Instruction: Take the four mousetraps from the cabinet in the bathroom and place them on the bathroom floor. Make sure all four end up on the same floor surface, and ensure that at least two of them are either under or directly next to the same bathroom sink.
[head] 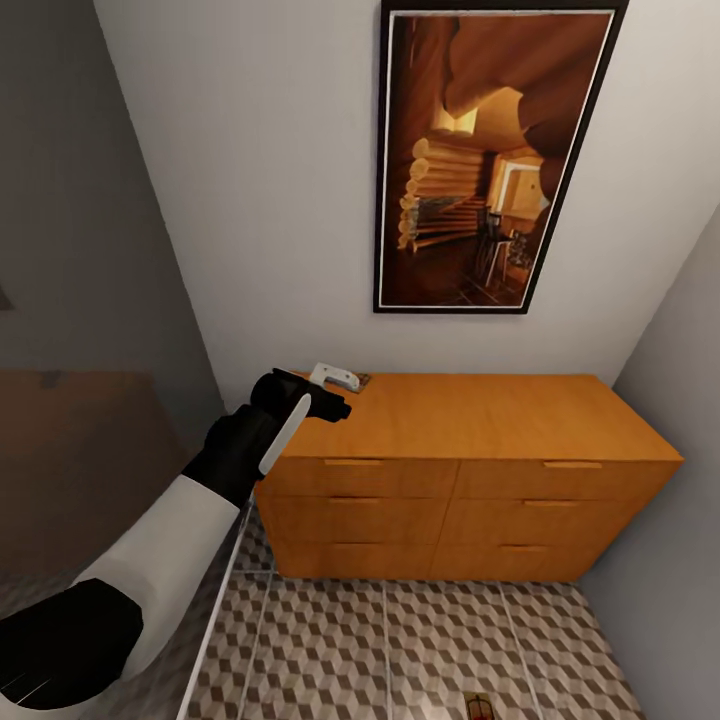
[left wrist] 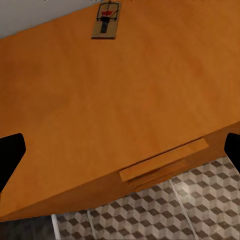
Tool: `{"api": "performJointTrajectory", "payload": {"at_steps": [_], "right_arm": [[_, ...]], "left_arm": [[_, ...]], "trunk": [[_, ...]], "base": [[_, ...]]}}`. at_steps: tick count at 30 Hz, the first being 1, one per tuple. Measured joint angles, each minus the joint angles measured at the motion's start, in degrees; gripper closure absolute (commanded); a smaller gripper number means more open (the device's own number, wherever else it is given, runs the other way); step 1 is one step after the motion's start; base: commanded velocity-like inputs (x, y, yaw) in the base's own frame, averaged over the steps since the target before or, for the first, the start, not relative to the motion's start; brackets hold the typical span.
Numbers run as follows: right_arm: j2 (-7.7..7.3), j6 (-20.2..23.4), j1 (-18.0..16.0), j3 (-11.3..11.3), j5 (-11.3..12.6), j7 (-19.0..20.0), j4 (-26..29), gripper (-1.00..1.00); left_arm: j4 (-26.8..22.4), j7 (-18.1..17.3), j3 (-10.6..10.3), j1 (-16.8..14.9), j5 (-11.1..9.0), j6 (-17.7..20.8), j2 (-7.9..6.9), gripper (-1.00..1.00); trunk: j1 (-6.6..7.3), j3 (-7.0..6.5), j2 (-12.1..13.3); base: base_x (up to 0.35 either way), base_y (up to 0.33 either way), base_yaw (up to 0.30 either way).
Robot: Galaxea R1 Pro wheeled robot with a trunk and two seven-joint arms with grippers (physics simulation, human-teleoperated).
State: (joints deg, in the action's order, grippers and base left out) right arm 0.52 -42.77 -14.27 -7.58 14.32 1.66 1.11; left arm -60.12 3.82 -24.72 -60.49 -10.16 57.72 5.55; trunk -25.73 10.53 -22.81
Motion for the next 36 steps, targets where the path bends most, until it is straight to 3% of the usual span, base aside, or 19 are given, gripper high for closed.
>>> {"api": "performJointTrajectory", "payload": {"at_steps": [19, 36], "right_arm": [[0.03, 0.0, 0.0, 0.0, 0.0, 0.0, 0.0, 1.0], [0.09, 0.0, 0.0, 0.0, 0.0, 0.0, 0.0, 1.0]], "left_arm": [[0.6, 0.0, 0.0, 0.0, 0.0, 0.0, 0.03, -1.0], [4.6, -0.4, -0.4, 0.0, 0.0, -0.2, 0.44, -1.0]], "trunk": [[0.0, 0.0, 0.0], [-0.02, 0.0, 0.0]], "base": [[0.181, 0.0, 0.0], [0.095, 0.0, 0.0]]}}
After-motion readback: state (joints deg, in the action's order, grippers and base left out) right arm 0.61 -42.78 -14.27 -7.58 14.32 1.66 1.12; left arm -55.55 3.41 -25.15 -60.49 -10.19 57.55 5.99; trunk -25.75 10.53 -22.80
